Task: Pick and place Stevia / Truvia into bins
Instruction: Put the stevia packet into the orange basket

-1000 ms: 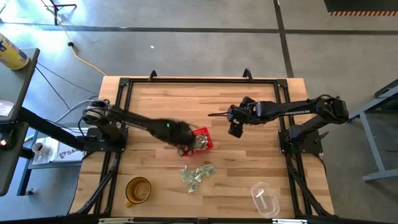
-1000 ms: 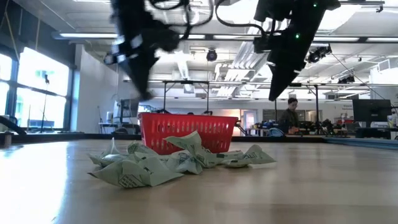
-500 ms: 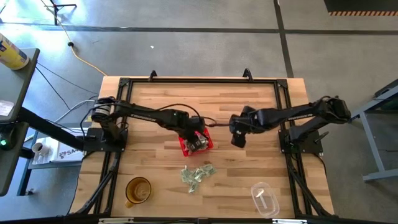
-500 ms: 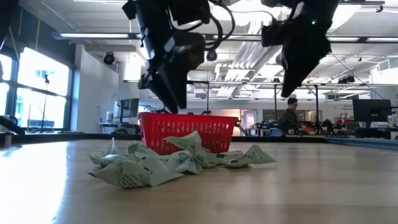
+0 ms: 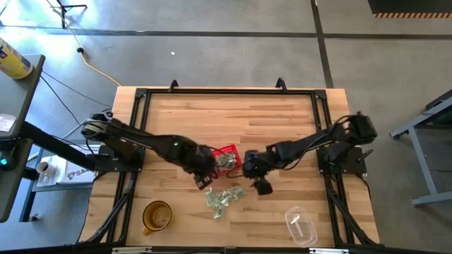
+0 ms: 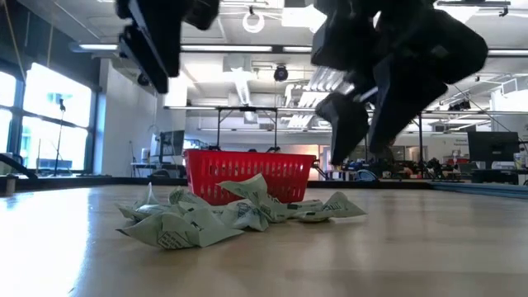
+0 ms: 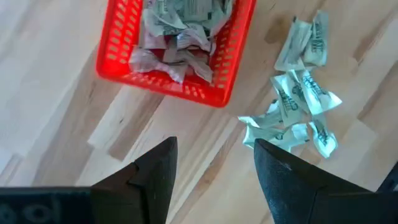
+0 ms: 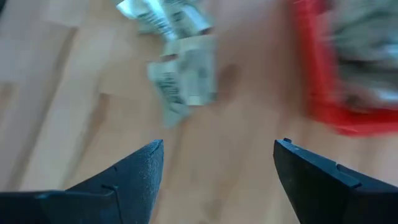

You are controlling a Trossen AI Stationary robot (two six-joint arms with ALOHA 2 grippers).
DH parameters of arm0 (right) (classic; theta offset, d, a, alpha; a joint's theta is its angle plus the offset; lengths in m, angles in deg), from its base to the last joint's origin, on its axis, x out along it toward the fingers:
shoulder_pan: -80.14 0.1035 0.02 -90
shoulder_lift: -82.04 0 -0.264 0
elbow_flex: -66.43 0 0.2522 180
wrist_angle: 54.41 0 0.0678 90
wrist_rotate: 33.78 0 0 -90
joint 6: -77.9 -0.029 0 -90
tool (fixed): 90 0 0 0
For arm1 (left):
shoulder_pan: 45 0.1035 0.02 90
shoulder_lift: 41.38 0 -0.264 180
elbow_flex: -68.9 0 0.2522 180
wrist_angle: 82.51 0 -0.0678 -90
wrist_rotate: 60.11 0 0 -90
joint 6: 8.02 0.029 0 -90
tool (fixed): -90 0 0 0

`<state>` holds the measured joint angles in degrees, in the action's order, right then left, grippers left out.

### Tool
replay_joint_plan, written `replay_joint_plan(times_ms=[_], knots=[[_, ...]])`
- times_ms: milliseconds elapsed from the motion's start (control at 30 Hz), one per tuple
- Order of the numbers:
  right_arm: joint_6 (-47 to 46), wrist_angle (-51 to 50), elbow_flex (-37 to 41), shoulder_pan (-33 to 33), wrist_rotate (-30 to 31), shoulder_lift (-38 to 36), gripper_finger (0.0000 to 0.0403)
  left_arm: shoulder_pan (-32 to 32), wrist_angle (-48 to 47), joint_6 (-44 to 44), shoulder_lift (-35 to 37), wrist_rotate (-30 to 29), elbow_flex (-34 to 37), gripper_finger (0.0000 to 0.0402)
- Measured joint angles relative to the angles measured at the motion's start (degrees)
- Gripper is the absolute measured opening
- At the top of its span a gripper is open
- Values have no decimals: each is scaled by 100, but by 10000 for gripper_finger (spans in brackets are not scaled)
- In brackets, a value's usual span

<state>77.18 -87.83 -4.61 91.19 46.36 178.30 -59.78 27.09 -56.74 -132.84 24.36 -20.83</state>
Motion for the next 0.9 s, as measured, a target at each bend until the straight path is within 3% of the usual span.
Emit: replay_joint_plan(times_ms=[267,533,900], knots=[[-649,920,-9,436,-358,695,291,-521,-1246,-601,306,-581,0,248],[-959,1549,-17,720,621,1068,252,-548,-1656,-198,323,-666,0,248],[-1588,1408,-26,961,1198,1240,166,-552,-2046,-49,323,-666,0,248]])
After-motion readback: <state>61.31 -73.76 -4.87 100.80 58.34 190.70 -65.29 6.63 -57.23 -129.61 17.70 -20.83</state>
